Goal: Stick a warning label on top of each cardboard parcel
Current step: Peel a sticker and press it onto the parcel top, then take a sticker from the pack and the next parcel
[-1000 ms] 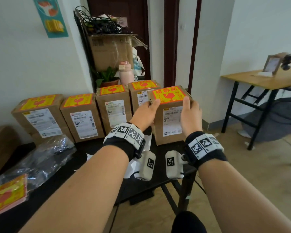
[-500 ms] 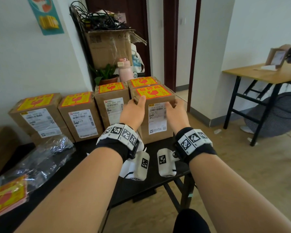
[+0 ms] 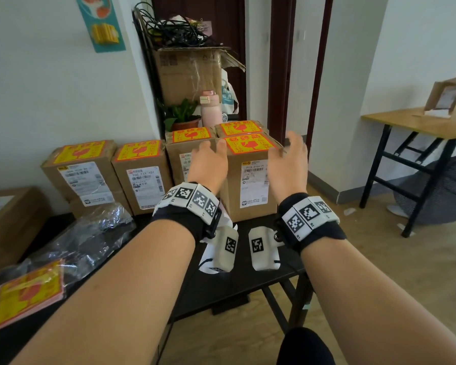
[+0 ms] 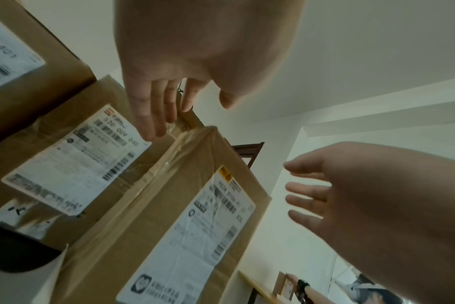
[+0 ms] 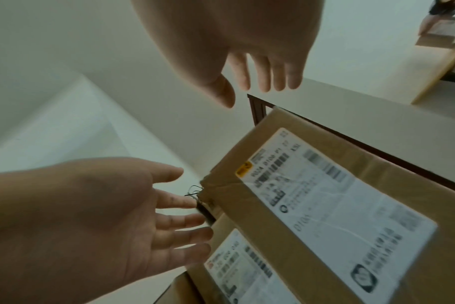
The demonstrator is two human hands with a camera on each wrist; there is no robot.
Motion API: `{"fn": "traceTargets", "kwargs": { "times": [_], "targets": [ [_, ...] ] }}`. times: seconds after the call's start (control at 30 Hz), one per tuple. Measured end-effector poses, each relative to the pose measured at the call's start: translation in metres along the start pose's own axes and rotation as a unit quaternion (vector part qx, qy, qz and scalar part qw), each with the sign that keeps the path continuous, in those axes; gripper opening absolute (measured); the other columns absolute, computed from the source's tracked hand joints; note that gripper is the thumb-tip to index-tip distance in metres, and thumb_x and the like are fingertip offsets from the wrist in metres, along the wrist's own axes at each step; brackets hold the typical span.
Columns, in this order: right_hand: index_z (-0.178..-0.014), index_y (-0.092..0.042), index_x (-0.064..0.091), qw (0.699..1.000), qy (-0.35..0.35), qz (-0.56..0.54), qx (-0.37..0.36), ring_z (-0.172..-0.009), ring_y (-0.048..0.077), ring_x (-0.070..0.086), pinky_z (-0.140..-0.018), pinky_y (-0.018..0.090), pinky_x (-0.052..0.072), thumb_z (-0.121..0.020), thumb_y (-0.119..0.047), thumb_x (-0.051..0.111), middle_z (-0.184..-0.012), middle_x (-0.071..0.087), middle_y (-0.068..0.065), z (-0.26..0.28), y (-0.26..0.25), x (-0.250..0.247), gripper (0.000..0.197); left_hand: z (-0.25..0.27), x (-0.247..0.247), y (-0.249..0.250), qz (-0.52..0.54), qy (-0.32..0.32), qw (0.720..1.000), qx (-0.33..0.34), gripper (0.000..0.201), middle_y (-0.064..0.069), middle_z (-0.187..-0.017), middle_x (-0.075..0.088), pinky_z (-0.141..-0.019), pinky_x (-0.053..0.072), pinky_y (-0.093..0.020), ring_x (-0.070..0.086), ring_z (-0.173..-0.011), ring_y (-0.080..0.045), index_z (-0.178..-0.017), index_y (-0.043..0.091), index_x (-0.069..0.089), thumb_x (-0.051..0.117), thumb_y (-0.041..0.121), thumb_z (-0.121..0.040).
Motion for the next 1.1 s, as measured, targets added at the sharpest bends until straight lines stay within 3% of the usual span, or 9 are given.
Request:
{"fn": "traceTargets", "kwargs": {
  "times": [0.1, 0.23, 0.37, 0.53, 0.63, 0.83, 0.97, 1.03, 1.1],
  "targets": [
    [-0.142, -0.022, 0.044, 0.998, 0.005, -0.007, -0.057, -0.130, 0.011, 0.044, -0.095, 0.019, 0.036, -0.099, -0.016, 0.049, -0.145, 0.044, -0.002, 0.010, -0.028, 0.003, 0.043, -0.003, -0.023, -0.005, 0.001, 0.032, 0.999, 0.017, 0.042, -0.016, -0.126, 0.057, -0.095, 0.045, -0.040, 0.054, -0.115, -0.034, -0.124, 0.008, 0.055, 0.039, 0.036, -0.098],
    [-0.131, -0.021, 0.054, 0.994, -0.042, -0.038, -0.096, -0.117, 0.006, 0.050, -0.097, 0.023, 0.042, -0.099, -0.015, 0.047, -0.130, 0.056, -0.005, 0.031, -0.057, 0.029, 0.033, 0.000, -0.062, -0.025, -0.036, 0.063, 0.997, 0.020, 0.036, -0.013, -0.122, 0.059, -0.088, 0.045, -0.032, 0.058, -0.109, -0.029, -0.125, 0.007, 0.055, 0.040, 0.025, -0.098],
    [-0.125, -0.020, 0.059, 0.989, -0.107, -0.056, -0.089, -0.114, 0.006, 0.055, -0.095, 0.020, 0.042, -0.098, -0.015, 0.047, -0.124, 0.061, -0.007, 0.062, -0.070, 0.068, 0.030, 0.014, -0.109, -0.057, -0.023, 0.088, 0.996, -0.015, 0.036, -0.013, -0.126, 0.059, -0.094, 0.048, -0.038, 0.057, -0.113, -0.031, -0.129, 0.010, 0.054, 0.043, 0.016, -0.095],
    [-0.122, -0.019, 0.061, 0.978, -0.187, -0.032, -0.083, -0.113, 0.009, 0.055, -0.095, 0.023, 0.040, -0.098, -0.015, 0.046, -0.122, 0.062, -0.004, 0.101, -0.076, 0.117, 0.029, 0.034, -0.170, -0.103, -0.091, 0.127, 0.986, -0.063, 0.041, -0.008, -0.133, 0.055, -0.086, 0.039, -0.028, 0.054, -0.118, -0.026, -0.132, 0.013, 0.053, 0.041, 0.011, -0.093],
    [-0.120, -0.018, 0.062, 0.968, -0.241, -0.030, -0.064, -0.110, 0.010, 0.056, -0.091, 0.023, 0.040, -0.097, -0.015, 0.046, -0.118, 0.063, -0.004, 0.123, -0.079, 0.145, 0.028, 0.048, -0.206, -0.132, -0.119, 0.135, 0.979, -0.094, 0.041, -0.011, -0.135, 0.055, -0.096, 0.039, -0.030, 0.052, -0.122, -0.028, -0.130, 0.011, 0.055, 0.041, 0.007, -0.092],
    [-0.124, -0.016, 0.059, 0.934, -0.356, 0.008, -0.033, -0.106, 0.012, 0.055, -0.087, 0.025, 0.041, -0.099, -0.017, 0.045, -0.119, 0.060, -0.002, 0.167, -0.082, 0.195, 0.029, 0.076, -0.255, -0.190, -0.160, 0.126, 0.963, -0.178, 0.038, -0.014, -0.126, 0.061, -0.097, 0.043, -0.035, 0.055, -0.118, -0.032, -0.122, 0.008, 0.064, 0.045, 0.006, -0.089],
    [-0.128, -0.011, 0.056, 0.913, -0.401, 0.071, 0.011, -0.110, 0.024, 0.060, -0.093, 0.038, 0.051, -0.099, -0.009, 0.042, -0.125, 0.059, 0.005, 0.185, -0.075, 0.222, 0.033, 0.085, -0.270, -0.224, -0.194, 0.076, 0.953, -0.220, 0.031, -0.016, -0.118, 0.064, -0.093, 0.046, -0.036, 0.058, -0.110, -0.034, -0.110, 0.004, 0.068, 0.046, 0.006, -0.089],
    [-0.126, -0.005, 0.057, 0.893, -0.441, 0.083, 0.044, -0.107, 0.031, 0.064, -0.093, 0.045, 0.053, -0.096, -0.002, 0.043, -0.126, 0.061, 0.015, 0.190, -0.070, 0.234, 0.033, 0.088, -0.272, -0.240, -0.218, 0.042, 0.946, -0.238, 0.032, -0.016, -0.119, 0.064, -0.084, 0.050, -0.031, 0.060, -0.109, -0.034, -0.113, 0.001, 0.067, 0.045, 0.008, -0.091],
    [-0.124, 0.004, 0.057, 0.872, -0.476, 0.074, 0.088, -0.101, 0.036, 0.067, -0.088, 0.048, 0.056, -0.094, 0.006, 0.048, -0.120, 0.063, 0.021, 0.193, -0.070, 0.242, 0.031, 0.091, -0.271, -0.253, -0.215, 0.009, 0.940, -0.263, 0.033, -0.017, -0.119, 0.064, -0.059, 0.046, -0.018, 0.061, -0.111, -0.033, -0.120, -0.003, 0.062, 0.044, 0.007, -0.095]
  ]
}}
Point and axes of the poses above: each hand's wrist, its own z-axis away from the middle knuckle, its own x-axis out of the palm, y = z × x, the point moved 2 cm from there along -z, towards the middle knuckle
